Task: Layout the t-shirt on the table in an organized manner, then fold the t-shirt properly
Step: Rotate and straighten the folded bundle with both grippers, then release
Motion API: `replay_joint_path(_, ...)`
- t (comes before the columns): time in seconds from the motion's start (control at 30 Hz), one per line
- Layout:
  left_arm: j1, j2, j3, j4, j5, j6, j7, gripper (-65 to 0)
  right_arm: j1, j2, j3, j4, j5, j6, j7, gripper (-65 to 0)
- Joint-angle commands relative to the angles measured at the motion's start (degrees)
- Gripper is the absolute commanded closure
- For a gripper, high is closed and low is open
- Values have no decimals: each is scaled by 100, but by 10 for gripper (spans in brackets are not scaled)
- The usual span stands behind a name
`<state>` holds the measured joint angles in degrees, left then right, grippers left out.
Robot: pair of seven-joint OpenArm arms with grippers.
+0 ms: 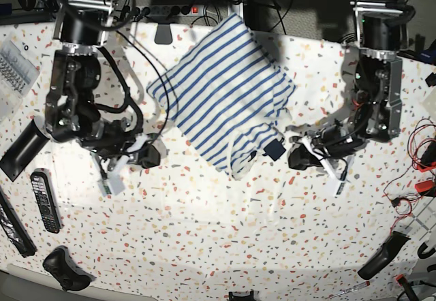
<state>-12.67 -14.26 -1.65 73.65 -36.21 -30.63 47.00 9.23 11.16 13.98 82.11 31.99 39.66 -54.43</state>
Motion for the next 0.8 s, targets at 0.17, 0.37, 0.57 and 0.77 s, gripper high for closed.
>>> replay_joint_path(0.17,382,-439,-92,1036,-85,450,142,0,-243,295,236,223,144,34,37,0)
replay_joint_path(0.37,1464,-481,-254,1934,-87,452,269,0,-896,396,363,570,149,34,42,0)
replay_joint_path(0.57,2520,-476,-249,2332,-87,455,269,0,-1403,363,363,586,317,34,118,0)
replay_joint_path(0.77,3307,-262,-249,2332,-114,581,118,0,-1609,358,256,586,918,34,133,0)
